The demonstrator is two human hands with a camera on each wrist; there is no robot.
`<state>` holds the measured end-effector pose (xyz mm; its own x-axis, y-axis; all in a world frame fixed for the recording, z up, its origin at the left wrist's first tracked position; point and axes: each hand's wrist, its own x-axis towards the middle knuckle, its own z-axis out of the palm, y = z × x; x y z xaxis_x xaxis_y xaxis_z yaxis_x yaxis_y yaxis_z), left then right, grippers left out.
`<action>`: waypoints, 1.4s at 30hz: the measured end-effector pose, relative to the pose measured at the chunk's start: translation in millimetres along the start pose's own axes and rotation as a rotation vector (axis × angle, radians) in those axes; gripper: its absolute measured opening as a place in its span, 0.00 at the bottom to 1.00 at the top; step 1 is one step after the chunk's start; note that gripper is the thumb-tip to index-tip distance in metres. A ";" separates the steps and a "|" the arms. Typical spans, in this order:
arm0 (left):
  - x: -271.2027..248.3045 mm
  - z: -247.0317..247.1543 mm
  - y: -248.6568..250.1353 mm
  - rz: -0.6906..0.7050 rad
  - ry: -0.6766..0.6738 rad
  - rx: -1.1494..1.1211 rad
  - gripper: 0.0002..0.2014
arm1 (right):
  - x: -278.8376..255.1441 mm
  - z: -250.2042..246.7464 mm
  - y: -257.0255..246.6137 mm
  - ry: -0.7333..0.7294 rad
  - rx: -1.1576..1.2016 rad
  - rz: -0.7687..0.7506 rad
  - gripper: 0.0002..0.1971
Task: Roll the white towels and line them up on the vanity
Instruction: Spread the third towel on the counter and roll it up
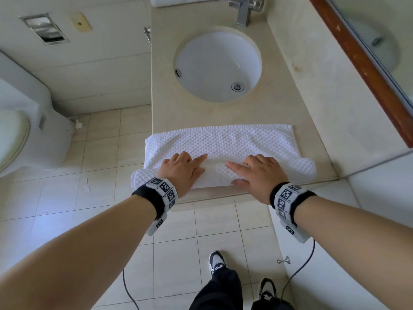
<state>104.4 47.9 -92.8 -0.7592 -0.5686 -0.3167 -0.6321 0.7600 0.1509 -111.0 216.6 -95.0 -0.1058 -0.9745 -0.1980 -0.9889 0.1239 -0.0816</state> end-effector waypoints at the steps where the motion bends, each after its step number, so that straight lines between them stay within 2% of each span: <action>1: -4.7 1.0 1.4 0.010 0.041 0.016 0.27 | 5.5 -3.6 2.5 -0.030 0.010 0.000 0.29; 5: -22.6 2.6 3.3 0.075 0.145 0.112 0.28 | 25.4 -14.8 11.0 -0.116 0.085 0.012 0.31; 9: -27.3 9.0 -2.5 0.084 0.145 0.140 0.31 | 37.7 -18.5 15.5 -0.197 0.163 0.031 0.32; 14: -10.5 -1.5 -7.5 0.077 0.087 0.118 0.30 | 44.6 -18.4 16.8 -0.237 0.176 0.063 0.31; 20: 8.6 -10.6 -15.4 0.100 -0.016 0.064 0.29 | 38.3 -15.1 12.9 -0.154 0.116 0.055 0.32; 24: 20.2 -13.2 -19.8 0.103 -0.088 0.058 0.30 | 29.3 -10.1 6.2 -0.041 0.059 0.083 0.29; 27: 29.0 -17.7 -21.9 0.095 -0.139 0.046 0.30 | 24.0 -6.5 1.6 0.066 0.015 0.083 0.31; 31: 36.7 -19.7 -23.9 0.084 -0.164 0.074 0.31 | 17.8 4.2 -8.4 0.130 -0.076 0.046 0.31; 38: 38.6 -16.7 -23.9 0.094 -0.125 0.133 0.32 | 30.3 -0.9 -12.8 0.047 -0.075 0.134 0.35; 42: 30.7 -12.1 -18.1 0.047 -0.013 0.139 0.32 | 42.3 -10.6 -5.0 -0.017 -0.083 0.112 0.38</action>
<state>90.6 12.9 -93.9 -0.7850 -0.5279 -0.3242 -0.5676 0.8226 0.0349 -111.6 172.7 -92.6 -0.2149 -0.9520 -0.2181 -0.9763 0.2152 0.0227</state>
